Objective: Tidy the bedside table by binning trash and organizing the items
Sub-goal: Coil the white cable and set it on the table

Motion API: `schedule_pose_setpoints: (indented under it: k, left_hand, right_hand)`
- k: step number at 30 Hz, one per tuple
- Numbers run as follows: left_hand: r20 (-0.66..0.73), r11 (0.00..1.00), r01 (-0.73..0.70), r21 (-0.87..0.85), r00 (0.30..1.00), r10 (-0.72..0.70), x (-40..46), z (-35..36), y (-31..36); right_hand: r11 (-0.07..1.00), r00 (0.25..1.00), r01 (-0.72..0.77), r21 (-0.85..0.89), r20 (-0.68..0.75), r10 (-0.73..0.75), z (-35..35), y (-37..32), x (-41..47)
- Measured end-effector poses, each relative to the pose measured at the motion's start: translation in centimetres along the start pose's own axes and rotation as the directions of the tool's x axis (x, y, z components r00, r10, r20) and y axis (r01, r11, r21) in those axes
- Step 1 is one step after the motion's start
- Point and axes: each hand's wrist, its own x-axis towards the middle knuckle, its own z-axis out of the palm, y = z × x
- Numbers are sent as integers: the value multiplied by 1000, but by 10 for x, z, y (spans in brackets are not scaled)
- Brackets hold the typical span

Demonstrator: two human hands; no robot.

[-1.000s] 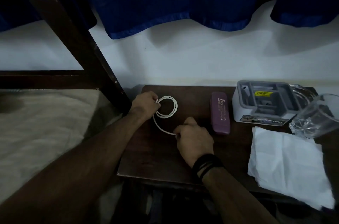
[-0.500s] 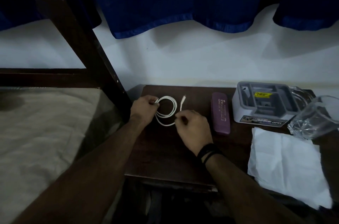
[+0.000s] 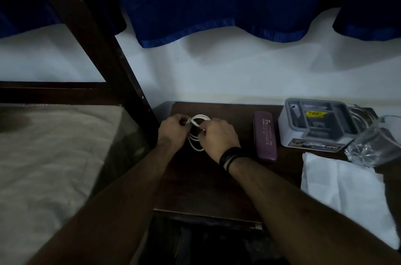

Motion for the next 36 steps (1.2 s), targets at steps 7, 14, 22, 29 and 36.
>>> schedule_pose_setpoints:
  k: [7, 14, 22, 29, 36]
  left_hand:
    - [-18, 997, 19, -78, 1000, -20, 0, 0, -2]
    - [8, 992, -47, -113, 999, 48, -3, 0, -5]
    - [42, 996, -26, -83, 999, 30, 0, 0, -4]
    - [121, 993, -117, -21, 985, 119, 2, -3, -6]
    - [18, 970, -16, -243, 1000, 22, -7, 0, -4]
  right_hand:
    - [987, 1000, 10, -158, -12, -12, 11, 11, -2]
    - [997, 994, -60, -53, -89, 55, 11, 15, 20]
    - [995, 990, -94, 21, -105, 96, 14, 30, 36]
    - [990, 980, -125, 67, -148, 134, 21, 31, 40]
    - [999, 974, -36, -10, -223, 33, 39, 35, 35]
